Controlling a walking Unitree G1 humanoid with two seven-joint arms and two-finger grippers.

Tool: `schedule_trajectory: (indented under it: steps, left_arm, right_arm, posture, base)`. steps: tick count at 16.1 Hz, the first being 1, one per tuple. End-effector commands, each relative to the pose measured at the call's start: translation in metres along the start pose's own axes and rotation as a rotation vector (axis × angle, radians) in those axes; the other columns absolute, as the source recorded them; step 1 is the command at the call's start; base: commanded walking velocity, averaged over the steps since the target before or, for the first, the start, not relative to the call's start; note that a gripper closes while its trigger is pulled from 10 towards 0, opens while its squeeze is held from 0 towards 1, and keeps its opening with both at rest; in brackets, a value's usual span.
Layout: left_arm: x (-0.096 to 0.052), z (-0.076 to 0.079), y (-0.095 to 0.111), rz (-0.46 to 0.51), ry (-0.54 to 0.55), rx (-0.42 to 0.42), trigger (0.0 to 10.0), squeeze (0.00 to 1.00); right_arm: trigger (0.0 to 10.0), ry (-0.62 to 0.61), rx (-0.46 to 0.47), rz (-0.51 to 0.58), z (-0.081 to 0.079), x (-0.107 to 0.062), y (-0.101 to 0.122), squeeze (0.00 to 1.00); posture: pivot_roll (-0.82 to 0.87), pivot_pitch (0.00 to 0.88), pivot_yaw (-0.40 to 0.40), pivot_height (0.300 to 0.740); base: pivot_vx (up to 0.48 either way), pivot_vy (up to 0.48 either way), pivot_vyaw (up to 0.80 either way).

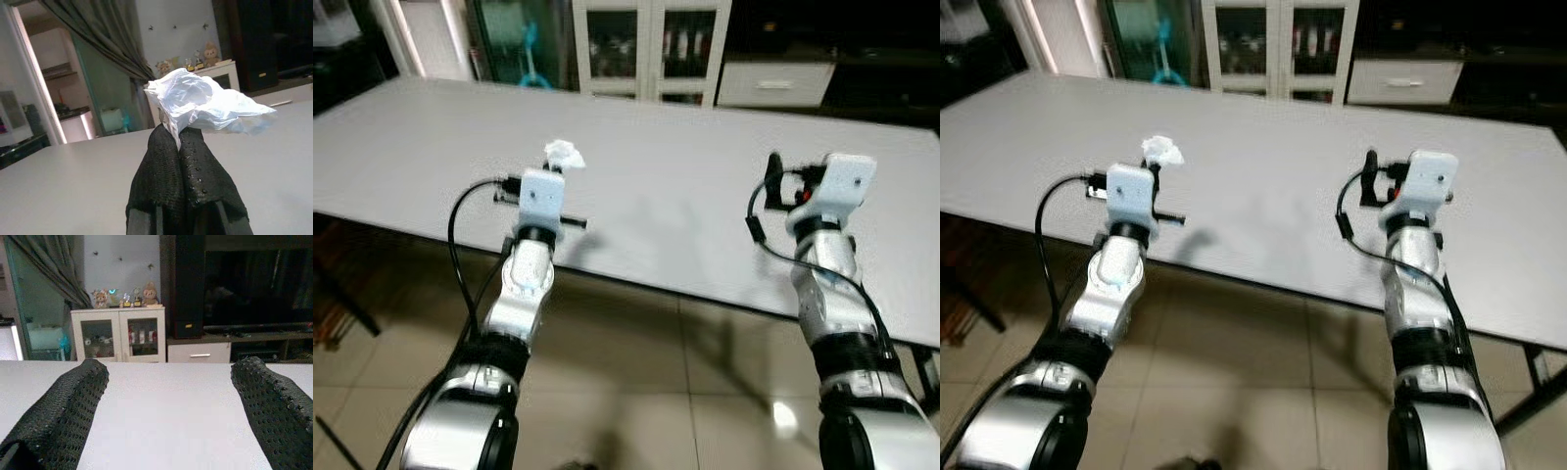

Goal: Picking trash to rubbish bin

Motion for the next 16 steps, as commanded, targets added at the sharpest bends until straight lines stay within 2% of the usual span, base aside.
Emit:
schedule_trajectory:
  steps: [1, 16]
  left_arm:
    - [0.0004, -0.0006, 0.0004, 0.004, -0.003, 0.008, 10.0, 0.0]
    - [-0.0032, 0.0001, -0.0026, -0.006, -0.001, 0.006, 10.0, 0.0]
  right_arm:
    - [10.0, 0.002, 0.003, 0.008, -0.0023, 0.0011, 0.0023, 0.0]
    - [10.0, 0.009, 0.007, -0.012, -0.0061, -0.0013, -0.0034, 0.0]
  posture:
    - [-0.08, 0.029, 0.038, 0.74]
    - [-0.07, 0.054, 0.038, 0.74]
  base:
    - [0.0, 0.0, 0.0]
    - [0.0, 0.0, 0.0]
Point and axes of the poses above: a point about 5 cm out from each wrist's last joint towards the gripper, its own x axis pointing out of the wrist towards the gripper, its own y axis along the axis of the wrist's last joint, z = x × y, the point moved 4 cm from there along x, pointing out of the wrist towards the gripper, and after that the axes turned 15 degrees about x, right-handed, at the moved point
